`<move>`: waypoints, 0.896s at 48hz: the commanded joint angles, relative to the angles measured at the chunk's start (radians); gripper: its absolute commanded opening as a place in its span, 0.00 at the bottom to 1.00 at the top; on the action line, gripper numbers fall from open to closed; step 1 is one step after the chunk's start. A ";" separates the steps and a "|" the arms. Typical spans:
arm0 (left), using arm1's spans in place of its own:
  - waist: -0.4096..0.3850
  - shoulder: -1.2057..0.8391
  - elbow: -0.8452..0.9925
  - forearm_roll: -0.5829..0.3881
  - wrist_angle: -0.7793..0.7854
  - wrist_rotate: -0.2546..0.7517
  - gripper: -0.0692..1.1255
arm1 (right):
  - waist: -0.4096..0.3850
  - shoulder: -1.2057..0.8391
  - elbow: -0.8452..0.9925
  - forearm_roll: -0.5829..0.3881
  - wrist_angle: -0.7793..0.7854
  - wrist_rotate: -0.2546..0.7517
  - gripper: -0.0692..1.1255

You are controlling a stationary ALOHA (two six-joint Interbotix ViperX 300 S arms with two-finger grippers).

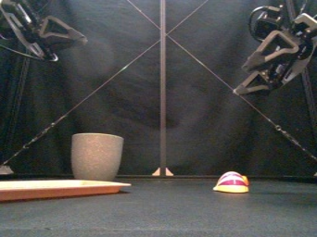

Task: Pick the onion then place it on the pink plate
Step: Pick the onion

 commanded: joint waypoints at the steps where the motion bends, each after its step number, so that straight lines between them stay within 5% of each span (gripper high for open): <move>1: 0.020 0.005 -0.020 0.000 -0.003 0.002 0.10 | -0.002 0.063 -0.028 0.002 0.008 -0.002 0.94; 25: 0.038 0.005 0.009 -0.014 -0.003 -0.003 0.10 | -0.041 0.479 -0.196 -0.124 0.123 -0.003 0.94; 43: 0.038 0.005 0.029 -0.025 -0.003 -0.003 0.10 | -0.046 0.612 -0.265 -0.132 0.195 -0.003 0.94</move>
